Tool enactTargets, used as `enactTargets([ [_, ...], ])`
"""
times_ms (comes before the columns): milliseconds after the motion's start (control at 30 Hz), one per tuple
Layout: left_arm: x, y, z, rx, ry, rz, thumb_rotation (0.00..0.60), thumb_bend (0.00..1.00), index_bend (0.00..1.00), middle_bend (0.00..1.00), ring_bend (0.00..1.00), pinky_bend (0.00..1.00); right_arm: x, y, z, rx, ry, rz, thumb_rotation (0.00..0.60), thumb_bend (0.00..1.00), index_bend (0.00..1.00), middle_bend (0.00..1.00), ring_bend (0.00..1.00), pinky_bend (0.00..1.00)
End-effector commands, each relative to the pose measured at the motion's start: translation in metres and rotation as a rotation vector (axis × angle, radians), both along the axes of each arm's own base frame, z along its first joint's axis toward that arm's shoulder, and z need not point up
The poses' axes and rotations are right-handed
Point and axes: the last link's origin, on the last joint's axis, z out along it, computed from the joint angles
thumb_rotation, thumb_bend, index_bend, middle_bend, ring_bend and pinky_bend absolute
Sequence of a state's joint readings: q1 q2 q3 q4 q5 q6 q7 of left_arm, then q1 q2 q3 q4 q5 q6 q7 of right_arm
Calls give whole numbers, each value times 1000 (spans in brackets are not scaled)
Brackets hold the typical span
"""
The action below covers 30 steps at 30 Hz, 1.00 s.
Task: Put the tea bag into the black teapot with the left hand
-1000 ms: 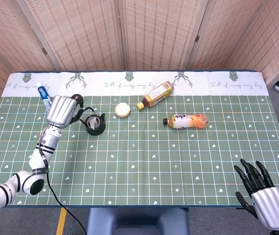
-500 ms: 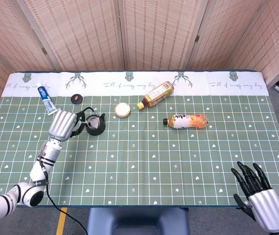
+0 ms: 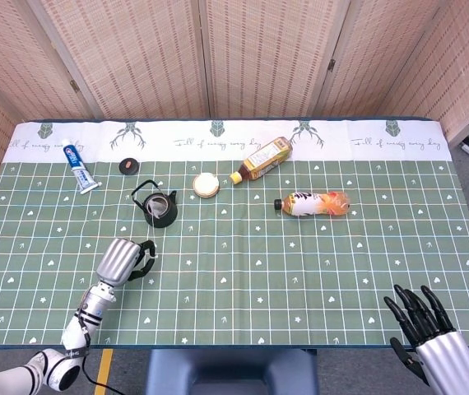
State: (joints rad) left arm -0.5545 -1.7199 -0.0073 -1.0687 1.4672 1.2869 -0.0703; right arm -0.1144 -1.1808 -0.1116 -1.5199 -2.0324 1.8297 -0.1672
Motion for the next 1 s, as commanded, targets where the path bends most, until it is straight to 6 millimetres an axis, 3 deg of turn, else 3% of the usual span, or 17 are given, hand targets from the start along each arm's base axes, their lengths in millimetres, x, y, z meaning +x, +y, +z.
enactTargets([
  [33, -4, 0, -7, -13, -6, 10, 600, 508, 568, 1000, 1000, 1000, -1, -1, 1, -4, -3, -5, 600, 365, 0, 0, 116, 29],
  [233, 1, 17, 1, 19, -33, 14, 600, 507, 501, 1000, 1000, 1000, 0, -1, -2, 7, 6, -4, 600, 365, 0, 0, 117, 29],
  [300, 0, 20, 5, 28, -26, 21, 600, 504, 428, 1000, 1000, 1000, 0, -2, -1, 3, 4, -7, 600, 365, 0, 0, 119, 29],
  [533, -3, 22, 15, 37, -21, 52, 600, 325, 180, 1000, 1000, 1000, 0, -3, -2, 7, 5, -11, 600, 365, 0, 0, 119, 29],
  [833, 10, 14, 39, 18, -70, 51, 600, 303, 151, 1000, 1000, 1000, 0, -4, -3, 8, 8, -11, 600, 365, 0, 0, 118, 29],
  [1000, 23, 12, 40, -96, -25, 95, 600, 299, 152, 1000, 1000, 1000, 1, -3, -4, 14, 12, -9, 600, 365, 0, 0, 118, 29],
])
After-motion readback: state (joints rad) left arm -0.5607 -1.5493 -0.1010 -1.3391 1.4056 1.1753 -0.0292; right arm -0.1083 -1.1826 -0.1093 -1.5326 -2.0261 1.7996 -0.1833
